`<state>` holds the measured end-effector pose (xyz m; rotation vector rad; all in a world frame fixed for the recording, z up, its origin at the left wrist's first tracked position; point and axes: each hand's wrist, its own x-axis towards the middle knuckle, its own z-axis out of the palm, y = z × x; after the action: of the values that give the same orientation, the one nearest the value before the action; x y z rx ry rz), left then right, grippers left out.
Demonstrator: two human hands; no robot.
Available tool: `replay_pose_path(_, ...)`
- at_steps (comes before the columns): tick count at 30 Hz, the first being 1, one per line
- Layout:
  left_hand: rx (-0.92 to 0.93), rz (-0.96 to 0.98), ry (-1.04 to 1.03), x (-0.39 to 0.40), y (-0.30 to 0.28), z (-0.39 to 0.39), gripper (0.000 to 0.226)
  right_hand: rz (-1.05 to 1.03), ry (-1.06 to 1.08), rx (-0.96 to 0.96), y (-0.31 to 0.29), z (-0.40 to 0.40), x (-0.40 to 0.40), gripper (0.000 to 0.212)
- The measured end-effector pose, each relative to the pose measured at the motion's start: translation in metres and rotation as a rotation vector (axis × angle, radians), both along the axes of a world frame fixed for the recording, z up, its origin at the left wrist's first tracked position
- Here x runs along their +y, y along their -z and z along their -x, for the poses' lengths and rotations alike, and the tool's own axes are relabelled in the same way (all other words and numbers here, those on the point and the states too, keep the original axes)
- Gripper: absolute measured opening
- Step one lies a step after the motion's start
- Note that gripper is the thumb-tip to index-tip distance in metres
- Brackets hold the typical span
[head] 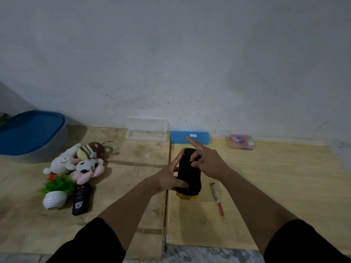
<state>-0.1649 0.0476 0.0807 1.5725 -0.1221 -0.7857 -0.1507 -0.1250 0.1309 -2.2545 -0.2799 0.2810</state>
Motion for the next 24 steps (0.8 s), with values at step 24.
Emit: replay_pose_path(24,-0.035,0.127,-0.134,-0.018,-0.005,-0.001,0.079,0.156,0.003,-0.259,0.017,-0.011,-0.008,0.095)
